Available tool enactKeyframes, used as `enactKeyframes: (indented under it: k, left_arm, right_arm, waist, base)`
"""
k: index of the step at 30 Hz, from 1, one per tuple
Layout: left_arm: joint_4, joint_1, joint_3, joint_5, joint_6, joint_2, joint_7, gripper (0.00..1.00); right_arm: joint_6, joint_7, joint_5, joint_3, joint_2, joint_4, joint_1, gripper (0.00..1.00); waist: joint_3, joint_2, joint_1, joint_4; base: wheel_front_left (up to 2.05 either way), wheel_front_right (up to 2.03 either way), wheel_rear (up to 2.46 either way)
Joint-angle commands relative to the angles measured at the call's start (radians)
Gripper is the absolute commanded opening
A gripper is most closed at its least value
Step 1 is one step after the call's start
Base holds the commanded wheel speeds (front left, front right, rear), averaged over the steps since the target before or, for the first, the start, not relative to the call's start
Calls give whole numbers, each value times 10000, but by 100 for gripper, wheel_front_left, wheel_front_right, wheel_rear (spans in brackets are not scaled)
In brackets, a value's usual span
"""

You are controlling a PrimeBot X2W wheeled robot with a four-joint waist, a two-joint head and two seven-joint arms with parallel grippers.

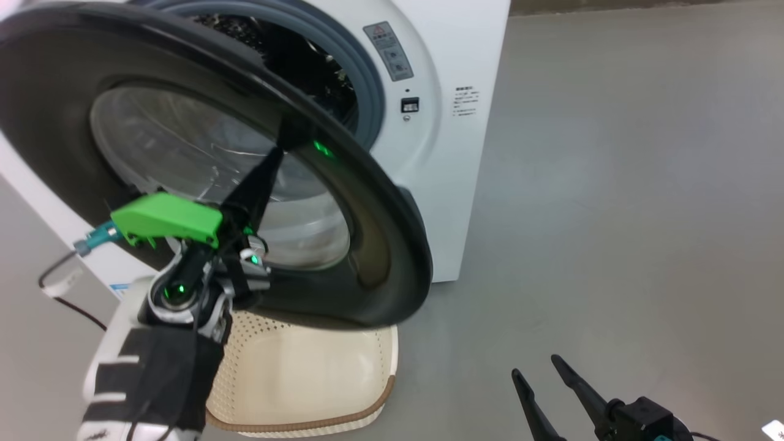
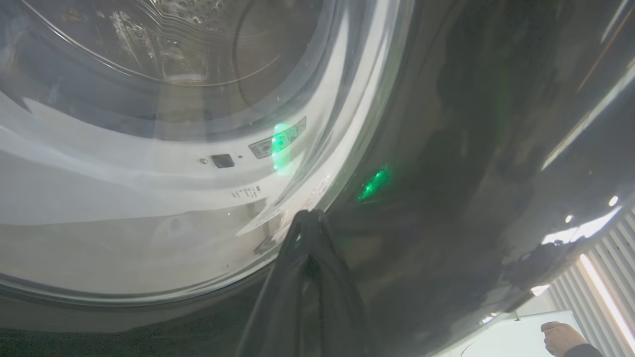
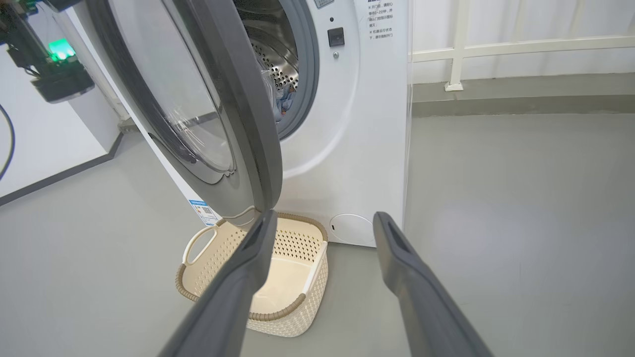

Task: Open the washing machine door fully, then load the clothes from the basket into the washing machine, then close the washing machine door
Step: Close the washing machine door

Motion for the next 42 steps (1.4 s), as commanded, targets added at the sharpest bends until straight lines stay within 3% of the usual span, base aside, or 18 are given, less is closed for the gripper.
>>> enactKeyframes:
  k: [1,14,22,27,30,32,33,34,37,42]
  left_arm:
    - [-466,-1027,282,145,-204,-82,8,0]
    - [453,-1516,598,783,-205,-82,-436,0]
    - [48,-1013,187,1987,-205,83,-665,0]
    - [-427,-316,-408,3270,-205,510,-1458,0]
    - [-593,236,-891,4351,-205,841,-2268,39]
    - [-634,608,-1195,5222,-154,1074,-2938,85]
    - [-668,794,-1336,5677,-24,1175,-3307,99]
    - [-804,1195,-1642,6563,281,1374,-3978,100]
    - [-1067,1778,-2075,8008,869,1715,-4563,100]
    - [-1619,2715,-1919,9139,1424,1734,-4787,100]
  right_arm:
    - [27,-49,-23,271,-82,-191,-386,100]
    - [27,-49,-4,247,-27,-128,-470,100]
    - [27,-49,-35,-29,27,-194,-270,100]
    - [27,-49,-35,-162,81,-215,-93,100]
    - [27,-49,-29,-234,105,-240,17,100]
    - [27,-49,-32,-304,121,-272,70,100]
    - [27,-49,-37,-344,129,-293,96,100]
    - [27,-49,-58,-384,143,-335,128,100]
    - [27,-49,-94,-504,156,-414,167,100]
    - [27,-49,-183,-556,123,-502,181,100]
  waist:
    - [89,-1,0,-117]
    - [69,-1,0,-241]
    - [-77,-1,0,129]
    - [-336,-1,0,358]
    - [-456,-1,0,485]
    - [-501,-1,0,568]
    - [-520,-1,0,621]
    - [-534,-1,0,684]
    - [-526,-1,0,842]
    - [-538,-1,0,976]
  base:
    - [0,0,0]
    - [0,0,0]
    - [0,0,0]
    - [0,0,0]
    - [0,0,0]
    - [0,0,0]
    - [0,0,0]
    - [0,0,0]
    - [0,0,0]
    - [0,0,0]
